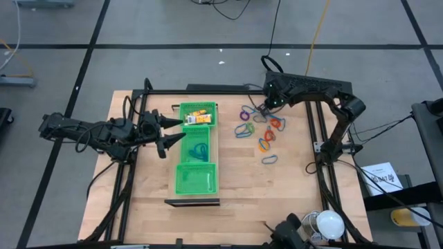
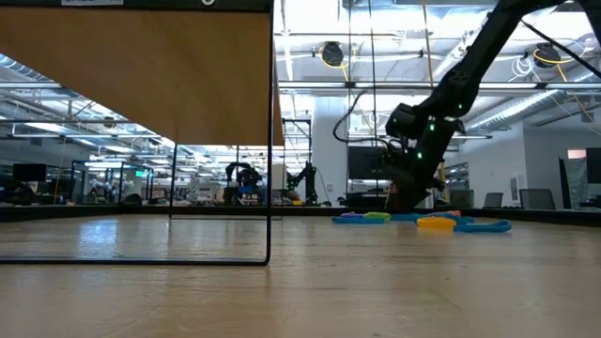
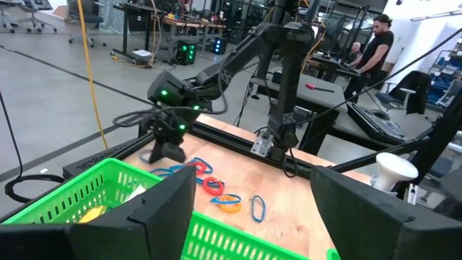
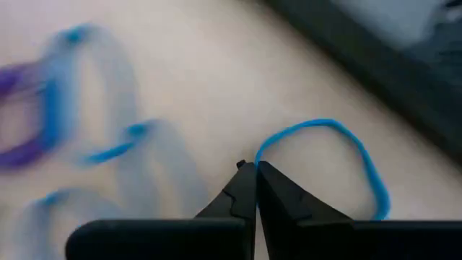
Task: Pick & Place Office Desk Supplies
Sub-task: Put the blue rubber band into the center green bin on the shelf
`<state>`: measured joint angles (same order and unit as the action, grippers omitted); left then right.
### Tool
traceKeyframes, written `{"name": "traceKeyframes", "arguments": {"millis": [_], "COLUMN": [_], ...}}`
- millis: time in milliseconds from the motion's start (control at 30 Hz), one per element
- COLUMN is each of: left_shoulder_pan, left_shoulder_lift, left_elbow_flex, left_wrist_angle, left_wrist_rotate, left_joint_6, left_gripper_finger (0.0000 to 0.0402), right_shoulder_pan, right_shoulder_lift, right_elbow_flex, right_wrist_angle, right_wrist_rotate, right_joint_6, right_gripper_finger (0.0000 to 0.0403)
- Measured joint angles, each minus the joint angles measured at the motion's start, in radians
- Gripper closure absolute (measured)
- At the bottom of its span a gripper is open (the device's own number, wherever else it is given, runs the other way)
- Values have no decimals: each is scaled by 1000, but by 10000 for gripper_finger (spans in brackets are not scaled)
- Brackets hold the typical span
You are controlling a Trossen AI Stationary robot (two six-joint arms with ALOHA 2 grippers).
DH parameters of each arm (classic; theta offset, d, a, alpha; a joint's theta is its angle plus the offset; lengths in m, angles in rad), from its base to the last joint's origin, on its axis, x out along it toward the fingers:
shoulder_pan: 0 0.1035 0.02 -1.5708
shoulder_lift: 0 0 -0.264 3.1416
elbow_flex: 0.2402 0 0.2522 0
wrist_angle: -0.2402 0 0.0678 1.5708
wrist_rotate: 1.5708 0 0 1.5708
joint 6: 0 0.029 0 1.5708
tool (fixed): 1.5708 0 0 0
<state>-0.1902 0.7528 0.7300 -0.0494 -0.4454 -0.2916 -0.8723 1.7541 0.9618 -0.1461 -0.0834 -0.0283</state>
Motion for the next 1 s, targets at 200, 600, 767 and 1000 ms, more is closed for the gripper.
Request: {"name": "traceKeyframes", "arguments": {"millis": [200,600,767,1000], "left_shoulder_pan": [0,0,0,0], "left_shoulder_lift": [0,0,0,0], "left_elbow_flex": [0,0,0,0], "left_wrist_angle": [0,0,0,0], "left_wrist_rotate": [0,0,0,0], "left_joint_6": [0,0,0,0], "left_gripper_finger": [119,113,116,123], "right_shoulder_pan": [59,370,524,682], "right_shoulder_lift": [-145,-348,-374,-389], "right_elbow_flex": [2,3,3,4], "right_wrist_angle": [15,145,283,481], "right_wrist_rotate": [-60,-132,-128,-133], "right_joint_6": [-14,-14,-48,-79], "right_gripper_finger": [402,403,403,403]}}
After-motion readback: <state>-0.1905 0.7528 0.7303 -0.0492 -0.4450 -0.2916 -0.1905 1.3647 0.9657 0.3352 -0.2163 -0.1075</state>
